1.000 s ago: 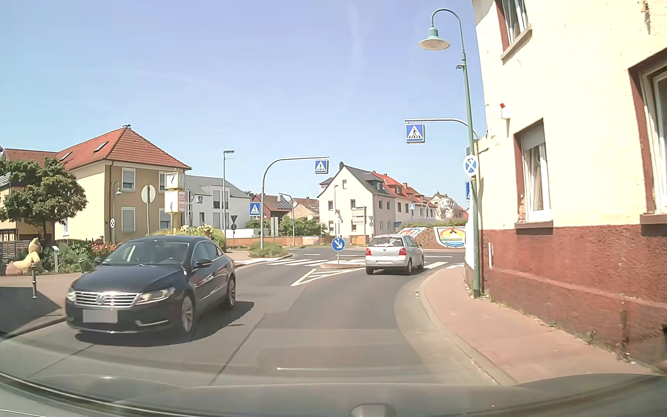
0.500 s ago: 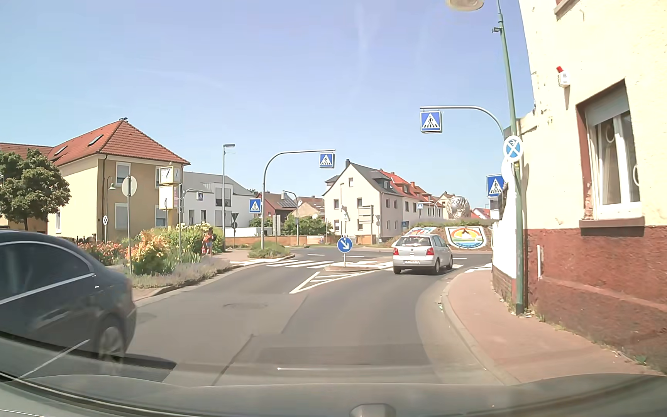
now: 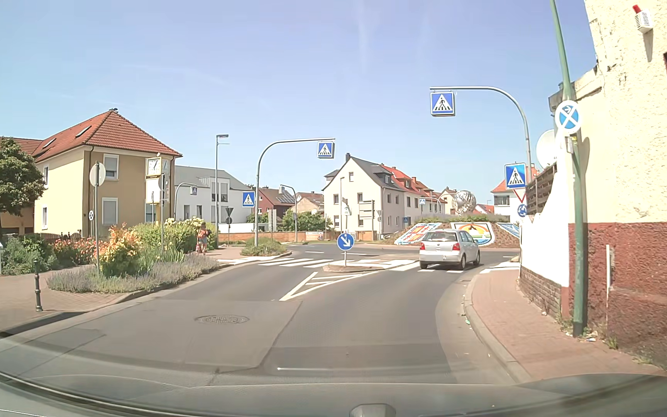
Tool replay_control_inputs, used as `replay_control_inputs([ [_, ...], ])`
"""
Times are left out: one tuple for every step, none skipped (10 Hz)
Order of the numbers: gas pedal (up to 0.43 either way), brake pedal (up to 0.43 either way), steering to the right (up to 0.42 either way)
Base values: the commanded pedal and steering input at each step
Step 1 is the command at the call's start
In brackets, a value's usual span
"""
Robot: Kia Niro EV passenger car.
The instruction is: Follow the waypoints while adhering to traffic rules and regulations
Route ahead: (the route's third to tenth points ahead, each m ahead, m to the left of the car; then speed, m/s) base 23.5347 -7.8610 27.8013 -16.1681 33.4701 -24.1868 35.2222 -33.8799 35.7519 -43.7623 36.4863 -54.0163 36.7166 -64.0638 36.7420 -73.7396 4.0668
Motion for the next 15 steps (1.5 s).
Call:
replay_control_inputs([
  [0.000,0.000,0.008],
  [0.000,0.000,0.012],
  [0.000,0.000,0.017],
  [0.000,0.000,0.017],
  [0.000,0.000,0.018],
  [0.000,0.006,0.019],
  [0.000,0.006,0.026],
  [0.000,0.012,0.035],
  [0.000,0.012,0.045],
  [0.000,0.006,0.055],
  [0.000,0.006,0.065],
  [0.000,0.006,0.079],
  [0.000,0.006,0.089],
  [0.000,0.012,0.103],
  [0.000,0.006,0.121],
])
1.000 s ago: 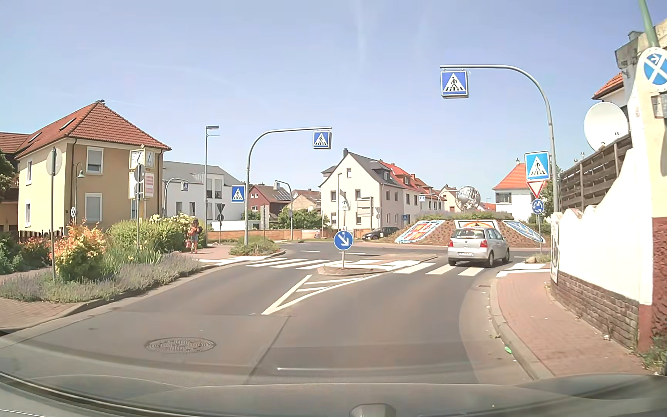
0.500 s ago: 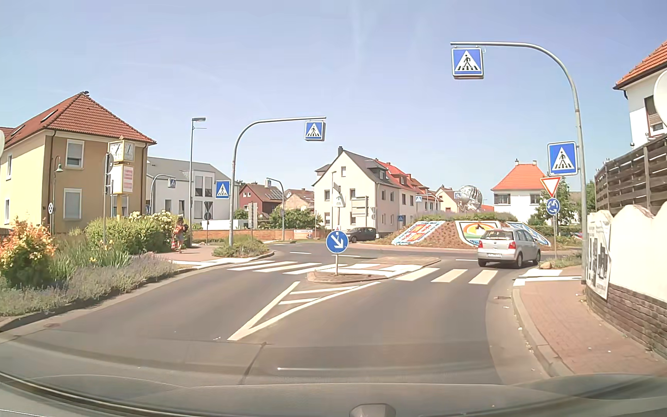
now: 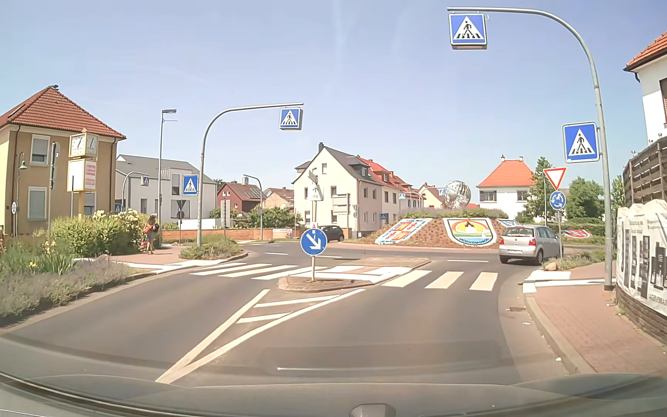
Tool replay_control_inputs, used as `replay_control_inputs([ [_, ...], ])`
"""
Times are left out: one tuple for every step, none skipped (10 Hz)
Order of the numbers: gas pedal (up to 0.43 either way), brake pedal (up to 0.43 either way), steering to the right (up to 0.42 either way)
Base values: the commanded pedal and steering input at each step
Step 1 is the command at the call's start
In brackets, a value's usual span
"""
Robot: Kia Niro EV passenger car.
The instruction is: Follow the waypoints while adhering to traffic rules and regulations
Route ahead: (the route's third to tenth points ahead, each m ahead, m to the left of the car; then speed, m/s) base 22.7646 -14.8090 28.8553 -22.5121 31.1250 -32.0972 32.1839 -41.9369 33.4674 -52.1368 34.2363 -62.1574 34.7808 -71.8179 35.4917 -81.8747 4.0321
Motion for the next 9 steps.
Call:
replay_control_inputs([
  [0.000,0.006,0.136],
  [0.000,0.000,0.145],
  [0.000,0.000,0.149],
  [0.000,0.000,0.149],
  [0.000,0.000,0.155],
  [0.000,0.000,0.163],
  [0.000,0.000,0.171],
  [0.000,0.000,0.175],
  [0.000,0.006,0.177],
])
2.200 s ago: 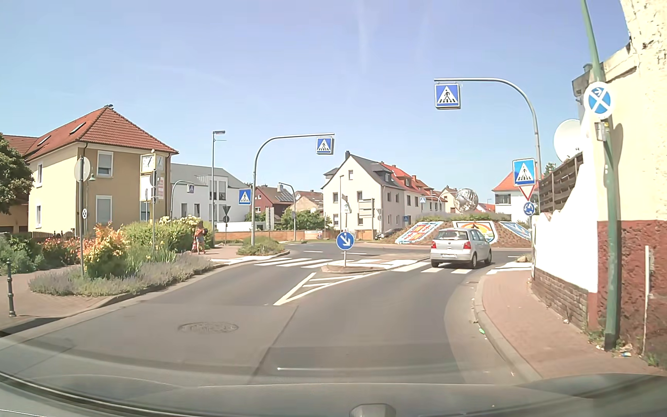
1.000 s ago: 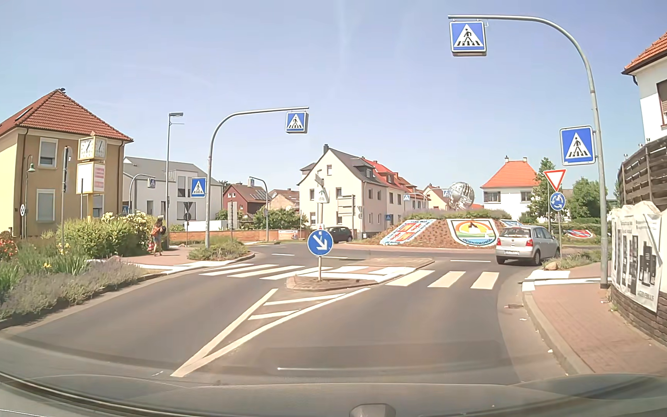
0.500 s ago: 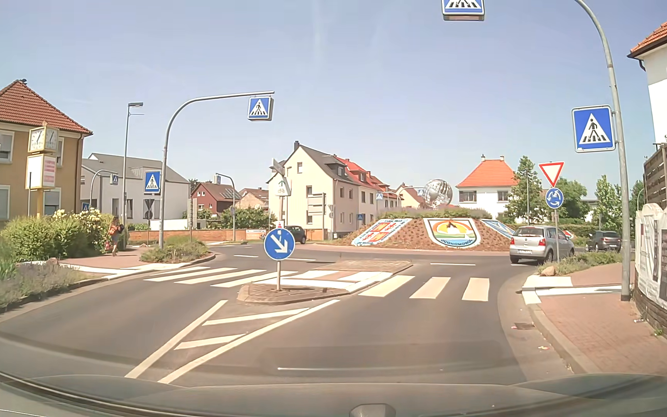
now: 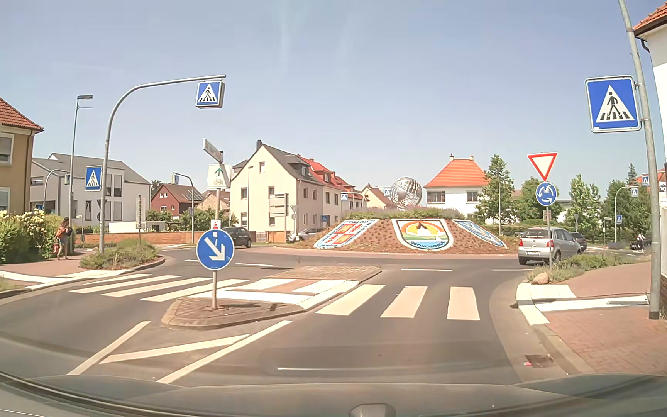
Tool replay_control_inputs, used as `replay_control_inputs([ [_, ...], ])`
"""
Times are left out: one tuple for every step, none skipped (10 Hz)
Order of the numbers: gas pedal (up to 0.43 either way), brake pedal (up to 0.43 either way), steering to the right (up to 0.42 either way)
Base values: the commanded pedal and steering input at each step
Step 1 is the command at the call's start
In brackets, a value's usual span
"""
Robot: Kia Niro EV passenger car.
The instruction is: Follow the waypoints while adhering to traffic rules and regulations
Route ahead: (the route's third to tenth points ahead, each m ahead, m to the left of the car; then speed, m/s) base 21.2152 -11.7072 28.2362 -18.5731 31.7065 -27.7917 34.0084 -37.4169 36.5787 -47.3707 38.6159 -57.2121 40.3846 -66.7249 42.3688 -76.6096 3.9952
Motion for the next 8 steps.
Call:
replay_control_inputs([
  [0.000,0.006,0.176],
  [0.000,0.006,0.176],
  [0.000,0.006,0.176],
  [0.000,0.006,0.173],
  [0.000,0.006,0.166],
  [0.000,0.012,0.158],
  [0.000,0.024,0.149],
  [0.000,0.061,0.139],
])
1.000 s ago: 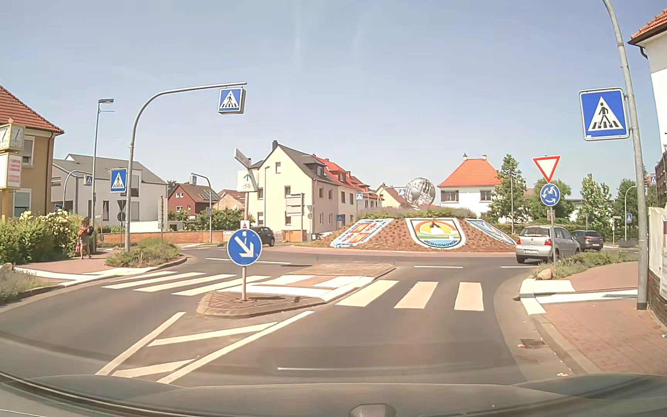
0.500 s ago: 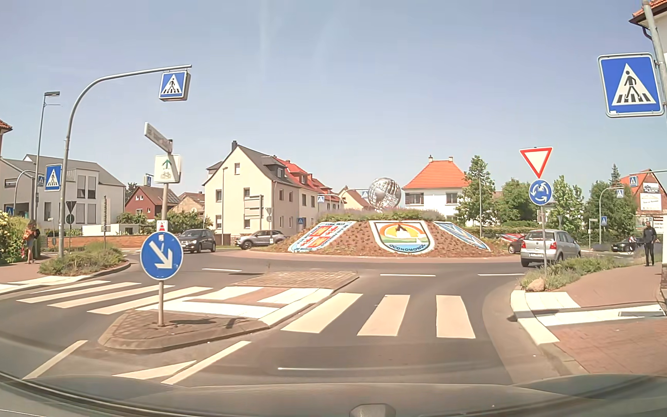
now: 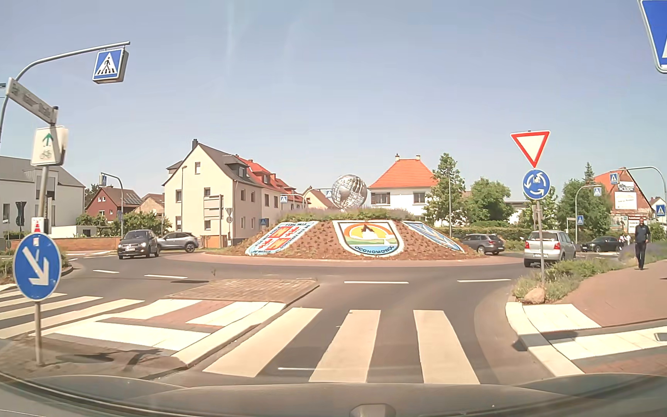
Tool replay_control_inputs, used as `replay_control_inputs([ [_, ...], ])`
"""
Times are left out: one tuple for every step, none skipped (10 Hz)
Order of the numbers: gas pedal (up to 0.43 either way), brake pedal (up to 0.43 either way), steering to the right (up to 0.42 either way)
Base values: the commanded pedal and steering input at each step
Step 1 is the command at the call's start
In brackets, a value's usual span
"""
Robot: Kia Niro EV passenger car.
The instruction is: Follow the waypoints while adhering to traffic rules and regulations
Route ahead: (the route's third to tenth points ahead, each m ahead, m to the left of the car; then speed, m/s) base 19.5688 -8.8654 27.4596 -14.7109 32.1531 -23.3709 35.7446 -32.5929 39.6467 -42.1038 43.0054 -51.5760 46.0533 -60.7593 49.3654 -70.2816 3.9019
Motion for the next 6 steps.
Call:
replay_control_inputs([
  [0.000,0.104,0.130],
  [0.000,0.128,0.125],
  [0.000,0.152,0.119],
  [0.000,0.165,0.113],
  [0.000,0.183,0.111],
  [0.000,0.207,0.110],
])
